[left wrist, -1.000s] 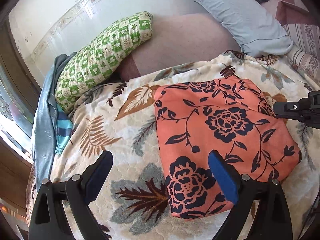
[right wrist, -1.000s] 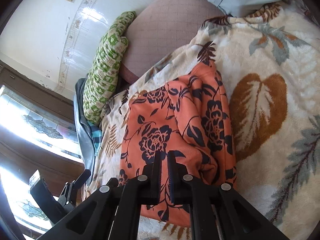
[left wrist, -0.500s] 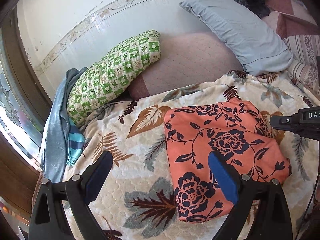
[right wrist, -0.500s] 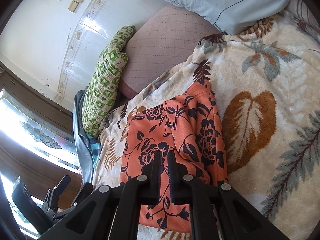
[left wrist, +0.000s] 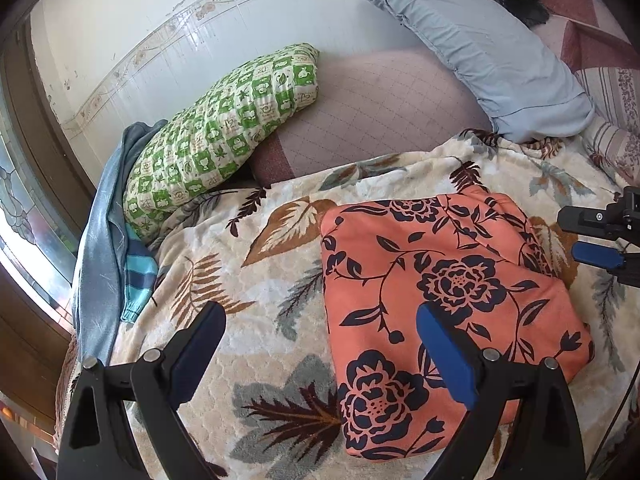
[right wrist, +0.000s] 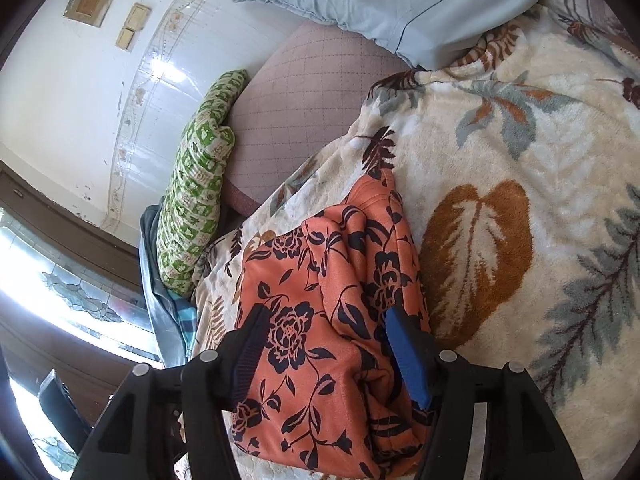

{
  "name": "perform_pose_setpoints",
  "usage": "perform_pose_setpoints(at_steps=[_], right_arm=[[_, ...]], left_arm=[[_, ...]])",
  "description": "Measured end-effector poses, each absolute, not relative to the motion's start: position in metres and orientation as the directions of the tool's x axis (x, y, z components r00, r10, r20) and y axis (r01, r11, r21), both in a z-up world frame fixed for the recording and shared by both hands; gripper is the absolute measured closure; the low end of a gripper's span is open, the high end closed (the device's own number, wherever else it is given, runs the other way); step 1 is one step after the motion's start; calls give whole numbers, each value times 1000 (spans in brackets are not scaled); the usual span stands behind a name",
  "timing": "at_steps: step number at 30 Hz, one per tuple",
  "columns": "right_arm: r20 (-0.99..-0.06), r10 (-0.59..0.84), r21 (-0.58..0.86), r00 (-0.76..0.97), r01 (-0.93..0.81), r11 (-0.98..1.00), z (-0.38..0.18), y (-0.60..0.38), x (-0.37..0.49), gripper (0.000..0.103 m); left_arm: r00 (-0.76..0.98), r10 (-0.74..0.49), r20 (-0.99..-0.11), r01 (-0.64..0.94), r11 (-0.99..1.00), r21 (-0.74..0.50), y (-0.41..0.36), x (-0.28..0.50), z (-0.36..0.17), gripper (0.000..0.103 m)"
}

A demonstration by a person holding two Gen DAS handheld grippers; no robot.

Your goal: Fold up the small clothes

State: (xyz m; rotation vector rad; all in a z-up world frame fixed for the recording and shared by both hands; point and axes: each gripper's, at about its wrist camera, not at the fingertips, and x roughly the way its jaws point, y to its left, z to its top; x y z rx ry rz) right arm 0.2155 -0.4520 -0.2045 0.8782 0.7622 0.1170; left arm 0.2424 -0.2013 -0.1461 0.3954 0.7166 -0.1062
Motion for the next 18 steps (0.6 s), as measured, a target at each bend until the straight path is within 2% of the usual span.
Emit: perform_pose_setpoints(at_steps=[14,18], right_arm=[[-574,383,719,724,220,660,-210,-456,220,39],[-581,389,725,715,238,646,-214,-461,220,39]], left_arm=[[733,46,-678,224,926,305,-199,259,-157,7],[689,17,-724,231,942,242,-192,268,-164,7]])
